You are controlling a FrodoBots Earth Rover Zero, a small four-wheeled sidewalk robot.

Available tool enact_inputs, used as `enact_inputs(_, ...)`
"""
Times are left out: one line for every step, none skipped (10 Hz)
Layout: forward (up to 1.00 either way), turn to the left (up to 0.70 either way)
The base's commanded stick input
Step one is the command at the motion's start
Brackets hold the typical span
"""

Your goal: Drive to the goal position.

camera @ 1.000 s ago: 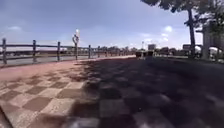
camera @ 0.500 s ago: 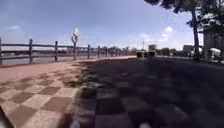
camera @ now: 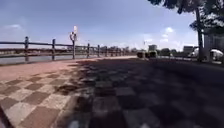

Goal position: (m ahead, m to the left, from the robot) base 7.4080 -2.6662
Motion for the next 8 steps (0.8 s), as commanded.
enact_inputs(0.7, 0.0)
enact_inputs(0.7, 0.0)
enact_inputs(0.7, 0.0)
enact_inputs(0.7, 0.0)
enact_inputs(0.7, 0.0)
enact_inputs(0.7, 0.0)
enact_inputs(0.7, 0.0)
enact_inputs(0.7, -0.24)
